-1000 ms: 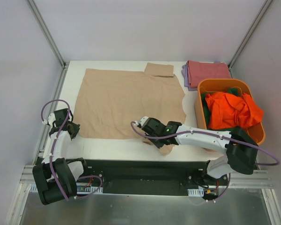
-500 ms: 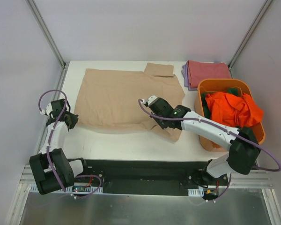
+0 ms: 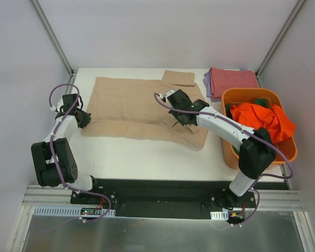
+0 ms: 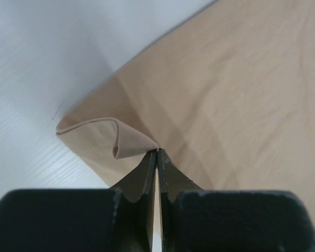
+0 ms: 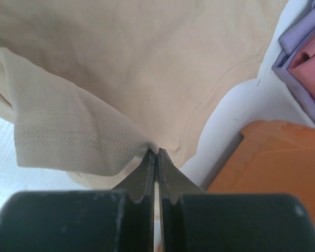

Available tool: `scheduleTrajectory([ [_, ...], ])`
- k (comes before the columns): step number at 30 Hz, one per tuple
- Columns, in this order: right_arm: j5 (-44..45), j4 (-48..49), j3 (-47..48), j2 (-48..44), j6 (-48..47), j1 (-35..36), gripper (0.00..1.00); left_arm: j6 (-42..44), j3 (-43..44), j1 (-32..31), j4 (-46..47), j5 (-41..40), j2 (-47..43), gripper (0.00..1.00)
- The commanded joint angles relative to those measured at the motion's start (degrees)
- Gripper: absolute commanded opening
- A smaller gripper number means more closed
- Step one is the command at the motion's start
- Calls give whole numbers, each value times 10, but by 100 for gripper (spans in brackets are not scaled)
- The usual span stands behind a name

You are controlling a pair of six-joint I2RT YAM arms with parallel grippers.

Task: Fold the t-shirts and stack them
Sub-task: Fold the flattened tshirt in 1/3 of the way

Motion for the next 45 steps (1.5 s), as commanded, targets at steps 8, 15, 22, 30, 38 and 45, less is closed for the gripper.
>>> scheduleTrajectory([
  [8,-17,-3,139,106,-95,-48,1,11,112,-24,16,-39,108,0],
  [15,2,-12,195,162,-102,-62,1,33,164,-38,15,-57,161,0],
  [22,-15,-5,240,221,-121,-70,6,58,206,-44,13,-60,208,2],
  [30,38,51,360,326,-109,-105,57,66,227,-45,-3,-63,187,96],
  [38,-14,104,221,188,21,-110,96,84,170,-44,-1,-8,111,99],
  [45,-164,138,79,110,170,-113,96,99,167,-46,21,100,149,99],
])
